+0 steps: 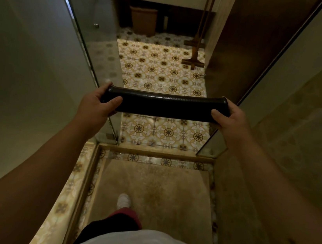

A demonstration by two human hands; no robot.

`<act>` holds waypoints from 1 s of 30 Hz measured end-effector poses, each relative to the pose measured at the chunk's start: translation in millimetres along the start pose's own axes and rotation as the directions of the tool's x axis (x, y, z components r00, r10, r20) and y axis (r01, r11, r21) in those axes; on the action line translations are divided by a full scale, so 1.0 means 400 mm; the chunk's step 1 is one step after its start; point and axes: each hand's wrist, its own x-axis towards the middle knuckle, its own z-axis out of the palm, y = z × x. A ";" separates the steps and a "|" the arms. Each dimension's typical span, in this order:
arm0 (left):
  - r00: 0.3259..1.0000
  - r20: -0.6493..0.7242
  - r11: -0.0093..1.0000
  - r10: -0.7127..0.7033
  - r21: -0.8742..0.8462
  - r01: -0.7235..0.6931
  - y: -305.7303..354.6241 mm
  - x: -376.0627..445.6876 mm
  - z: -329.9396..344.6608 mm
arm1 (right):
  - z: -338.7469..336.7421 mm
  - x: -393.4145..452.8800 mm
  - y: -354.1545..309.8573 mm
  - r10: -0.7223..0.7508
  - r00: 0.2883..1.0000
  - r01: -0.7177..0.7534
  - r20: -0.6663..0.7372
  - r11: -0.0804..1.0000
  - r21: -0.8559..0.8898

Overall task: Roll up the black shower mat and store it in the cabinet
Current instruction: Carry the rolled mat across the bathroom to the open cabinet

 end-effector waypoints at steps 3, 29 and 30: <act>1.000 0.014 0.999 0.025 0.023 -0.026 -0.012 0.078 -0.015 | 0.030 0.064 0.007 0.005 1.000 -0.005 -0.015 1.000 -0.015; 0.993 0.109 0.988 0.053 0.141 -0.069 -0.018 0.700 -0.005 | 0.125 0.626 0.038 0.092 0.994 -0.096 -0.056 0.993 -0.064; 0.992 0.108 0.986 0.058 0.148 -0.074 -0.022 0.728 0.010 | 0.112 0.664 0.049 0.095 0.994 -0.098 -0.048 0.993 -0.065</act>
